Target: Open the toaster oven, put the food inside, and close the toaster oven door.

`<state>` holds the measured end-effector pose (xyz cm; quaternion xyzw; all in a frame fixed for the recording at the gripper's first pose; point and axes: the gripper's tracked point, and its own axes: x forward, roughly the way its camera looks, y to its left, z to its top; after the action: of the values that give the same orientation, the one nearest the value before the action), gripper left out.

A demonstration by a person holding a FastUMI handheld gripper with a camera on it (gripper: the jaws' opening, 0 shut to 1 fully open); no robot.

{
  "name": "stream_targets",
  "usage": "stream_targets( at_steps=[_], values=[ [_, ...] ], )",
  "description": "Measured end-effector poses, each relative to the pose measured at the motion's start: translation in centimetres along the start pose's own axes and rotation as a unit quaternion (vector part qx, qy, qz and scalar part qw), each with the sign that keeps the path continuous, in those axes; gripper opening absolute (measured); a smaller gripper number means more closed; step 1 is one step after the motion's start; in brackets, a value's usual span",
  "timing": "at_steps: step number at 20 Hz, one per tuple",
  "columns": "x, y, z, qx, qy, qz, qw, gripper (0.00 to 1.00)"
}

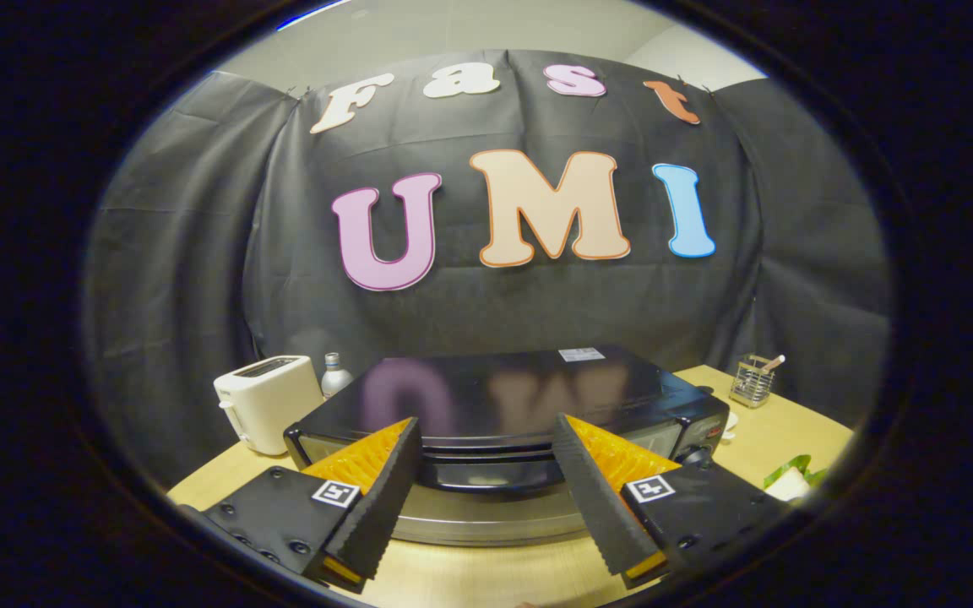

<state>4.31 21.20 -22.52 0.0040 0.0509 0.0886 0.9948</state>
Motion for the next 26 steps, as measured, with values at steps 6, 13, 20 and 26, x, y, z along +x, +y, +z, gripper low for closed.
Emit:
stream_targets(
  at_steps=[6,13,20,26],
  values=[
    [-2.8,0.0,-0.8,-0.004,0.004,-0.003,1.000,0.98],
    [-6.2,-0.4,-2.2,-0.003,0.029,-0.003,1.000,0.98],
    [-8.7,-0.8,-4.8,0.000,0.076,0.011,0.997,0.98],
    [-9.9,-1.7,-11.0,-0.002,0.187,0.000,0.982,0.98]
  ],
)
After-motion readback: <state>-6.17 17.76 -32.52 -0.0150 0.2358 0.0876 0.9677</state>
